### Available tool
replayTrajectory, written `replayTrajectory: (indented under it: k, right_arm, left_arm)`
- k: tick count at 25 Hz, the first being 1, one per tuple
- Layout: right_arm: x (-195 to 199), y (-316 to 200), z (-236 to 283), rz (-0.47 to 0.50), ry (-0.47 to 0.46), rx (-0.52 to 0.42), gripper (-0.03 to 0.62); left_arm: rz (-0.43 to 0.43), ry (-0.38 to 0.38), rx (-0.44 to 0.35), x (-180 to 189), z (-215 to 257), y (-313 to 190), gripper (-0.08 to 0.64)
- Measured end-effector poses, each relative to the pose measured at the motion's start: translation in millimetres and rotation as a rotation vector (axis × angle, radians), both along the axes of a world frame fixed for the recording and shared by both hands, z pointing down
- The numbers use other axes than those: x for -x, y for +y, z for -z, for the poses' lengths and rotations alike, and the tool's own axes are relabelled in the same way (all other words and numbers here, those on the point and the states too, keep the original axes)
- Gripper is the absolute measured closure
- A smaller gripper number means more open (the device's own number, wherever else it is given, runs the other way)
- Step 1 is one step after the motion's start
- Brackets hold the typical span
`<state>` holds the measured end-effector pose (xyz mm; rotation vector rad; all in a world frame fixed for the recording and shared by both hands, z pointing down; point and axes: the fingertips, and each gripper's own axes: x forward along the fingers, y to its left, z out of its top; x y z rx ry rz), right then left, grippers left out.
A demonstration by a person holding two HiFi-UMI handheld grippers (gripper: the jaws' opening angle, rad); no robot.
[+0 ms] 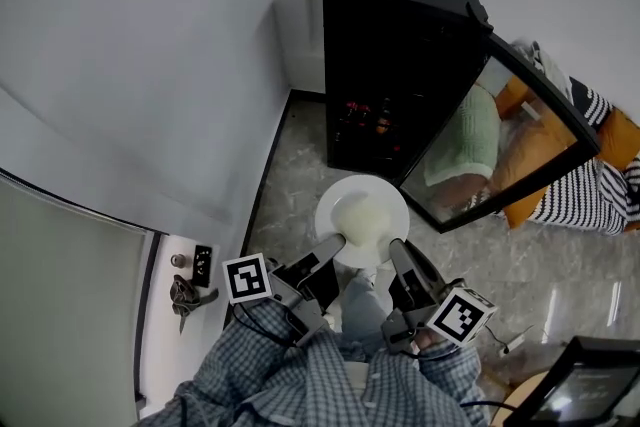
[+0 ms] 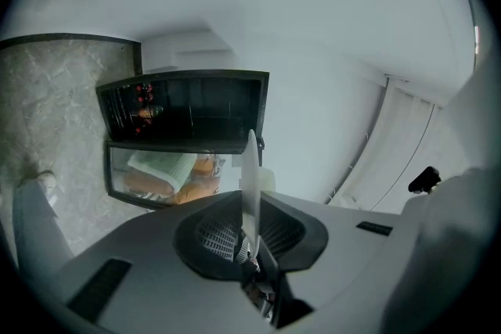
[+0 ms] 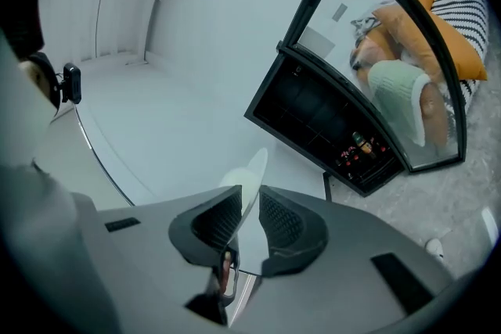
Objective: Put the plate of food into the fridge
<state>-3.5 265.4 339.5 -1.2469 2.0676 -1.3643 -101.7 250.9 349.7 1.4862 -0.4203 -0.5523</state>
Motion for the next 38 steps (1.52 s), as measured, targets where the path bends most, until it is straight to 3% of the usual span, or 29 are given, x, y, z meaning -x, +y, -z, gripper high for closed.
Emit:
replayTrajectory:
  k: [6,16,24,38]
  right_arm:
    - [-32.8,-46.5,-4.9,-0.003,0.021,0.027,0.517]
    - [-50.2,-75.1,-1.9,0.046,0.068,0.015,0.517]
    - [-81.8,-125.5,-9.2,0.077,0.043,0.028,0.517]
    - [-86.8,-166.5,-16.4,0.036,0.061,0.047,0.517]
  left_arm:
    - [0.022,-0.008,0.016,-32.4,-1.4,-44.3,0.511]
    - [0.057,-0.019,-0.013,-49.5,2.7,-70.6,0.511]
    - [0.093,-0.038,0.016,-80.5,-4.5,-116.9,0.511]
    - [0.048,-0.042,0.015,-85.5,-11.6,-163.4,0.511]
